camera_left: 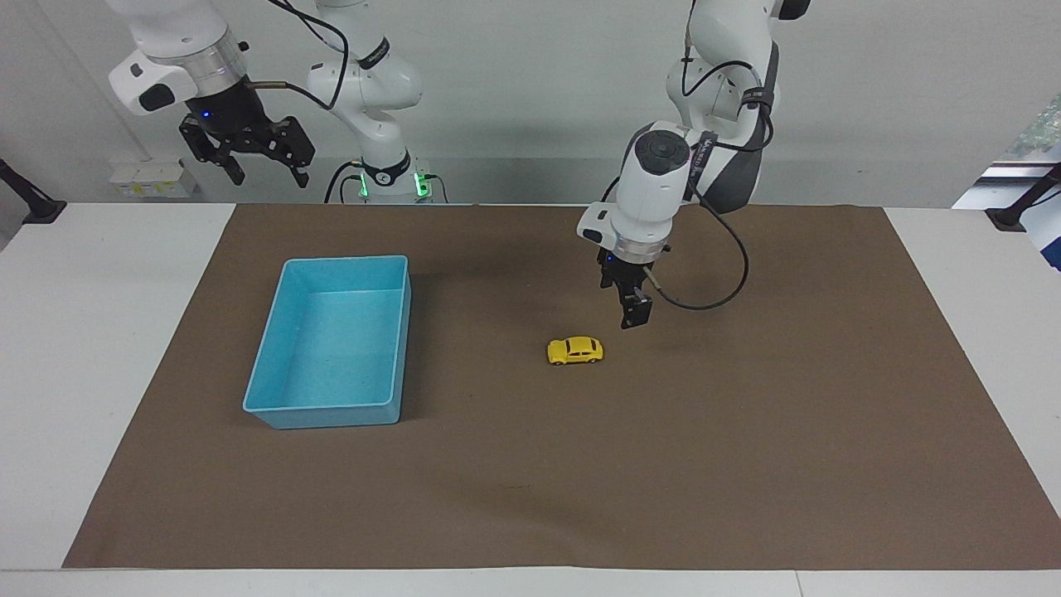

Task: Wind up and store yellow beetle car

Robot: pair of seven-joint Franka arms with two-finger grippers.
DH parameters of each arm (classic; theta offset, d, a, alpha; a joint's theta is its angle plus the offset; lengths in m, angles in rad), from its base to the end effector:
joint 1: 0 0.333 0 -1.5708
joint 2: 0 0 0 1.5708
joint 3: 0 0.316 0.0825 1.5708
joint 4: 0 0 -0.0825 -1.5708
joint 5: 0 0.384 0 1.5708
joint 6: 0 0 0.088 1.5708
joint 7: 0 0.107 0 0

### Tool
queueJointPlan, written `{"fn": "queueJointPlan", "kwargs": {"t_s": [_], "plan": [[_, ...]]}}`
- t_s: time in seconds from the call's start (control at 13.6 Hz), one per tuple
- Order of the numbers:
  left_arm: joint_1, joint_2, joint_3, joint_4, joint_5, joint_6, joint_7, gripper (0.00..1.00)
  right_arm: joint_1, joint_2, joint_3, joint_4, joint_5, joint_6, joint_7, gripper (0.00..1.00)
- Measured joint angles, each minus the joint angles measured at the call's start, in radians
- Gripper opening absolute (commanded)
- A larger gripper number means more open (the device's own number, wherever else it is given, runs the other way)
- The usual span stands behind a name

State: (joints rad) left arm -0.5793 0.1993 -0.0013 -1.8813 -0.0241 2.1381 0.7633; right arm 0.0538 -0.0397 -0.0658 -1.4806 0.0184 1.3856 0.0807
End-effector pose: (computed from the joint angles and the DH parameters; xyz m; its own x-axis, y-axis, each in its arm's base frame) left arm 0.5119 -0.3370 0.4093 0.2360 -0.9701 0.0561 -0.9711 -0.2376 -0.0243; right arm 0.5219 -0.0049 0.6719 0.9944 -0.0890 -0.0568 -0.0900 -0.9958 -0.0163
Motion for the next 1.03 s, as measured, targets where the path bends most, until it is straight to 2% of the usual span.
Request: {"fn": "queueJointPlan", "kwargs": {"t_s": [0.52, 0.74, 0.81, 0.88, 1.03], "plan": [[-0.029, 0.091, 0.001, -0.005, 0.000, 0.157, -0.016, 1.00, 0.000, 0.000, 0.000, 0.000, 0.000, 0.000, 0.000, 1.00], [-0.052, 0.154, 0.000, -0.008, 0.000, 0.227, -0.052, 1.00, 0.000, 0.000, 0.000, 0.000, 0.000, 0.000, 0.000, 1.00], [-0.062, 0.178, 0.001, -0.008, 0.000, 0.253, -0.067, 0.97, 0.000, 0.000, 0.000, 0.000, 0.000, 0.000, 0.000, 1.00], [-0.069, 0.192, 0.001, -0.008, 0.000, 0.265, -0.076, 0.79, 0.000, 0.000, 0.000, 0.000, 0.000, 0.000, 0.000, 1.00], [-0.072, 0.196, 0.002, -0.008, 0.000, 0.265, -0.080, 0.06, 0.000, 0.000, 0.000, 0.000, 0.000, 0.000, 0.000, 1.00]]}}
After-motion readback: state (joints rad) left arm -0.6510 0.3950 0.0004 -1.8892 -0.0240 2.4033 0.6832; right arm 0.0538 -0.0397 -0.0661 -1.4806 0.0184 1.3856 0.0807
